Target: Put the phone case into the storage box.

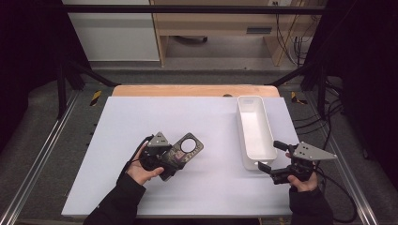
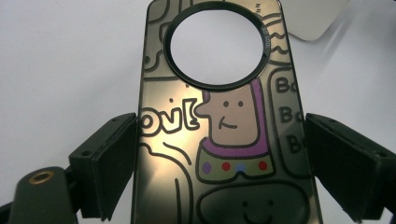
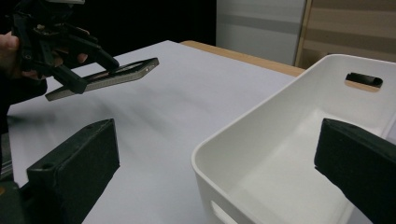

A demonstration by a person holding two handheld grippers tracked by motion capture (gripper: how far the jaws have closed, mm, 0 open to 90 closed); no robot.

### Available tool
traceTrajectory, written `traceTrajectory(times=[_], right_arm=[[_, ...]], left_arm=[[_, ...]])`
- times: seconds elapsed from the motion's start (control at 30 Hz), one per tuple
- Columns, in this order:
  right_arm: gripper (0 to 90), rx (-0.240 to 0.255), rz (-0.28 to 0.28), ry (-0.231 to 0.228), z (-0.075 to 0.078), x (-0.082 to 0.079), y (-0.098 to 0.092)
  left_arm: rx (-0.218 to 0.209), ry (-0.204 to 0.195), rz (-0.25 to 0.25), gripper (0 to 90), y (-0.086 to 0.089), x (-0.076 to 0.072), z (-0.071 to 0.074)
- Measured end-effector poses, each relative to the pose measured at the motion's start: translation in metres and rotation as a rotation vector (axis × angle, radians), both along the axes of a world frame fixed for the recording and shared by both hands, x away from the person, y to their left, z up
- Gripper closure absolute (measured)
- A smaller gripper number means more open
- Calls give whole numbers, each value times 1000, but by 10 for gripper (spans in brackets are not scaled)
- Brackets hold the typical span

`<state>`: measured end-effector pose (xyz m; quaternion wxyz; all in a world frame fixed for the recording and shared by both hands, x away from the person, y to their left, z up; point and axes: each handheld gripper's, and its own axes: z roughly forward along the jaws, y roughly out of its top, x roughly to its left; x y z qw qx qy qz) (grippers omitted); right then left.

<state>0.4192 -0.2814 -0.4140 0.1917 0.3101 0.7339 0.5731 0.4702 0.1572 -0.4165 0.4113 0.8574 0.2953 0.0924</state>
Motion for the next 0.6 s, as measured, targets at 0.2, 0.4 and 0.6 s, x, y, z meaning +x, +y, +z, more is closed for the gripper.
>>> traceTrajectory(times=[0.2,0.4,0.6], right_arm=[[3,-6,26,7,1,0,6],[3,-10,57,8,2,0,13],[3,-10,78,12,4,0,19]], left_arm=[[-7,5,-12,114,4,0,3],[2,9,-25,114,2,0,3],[2,12,-40,114,-1,-1,4]])
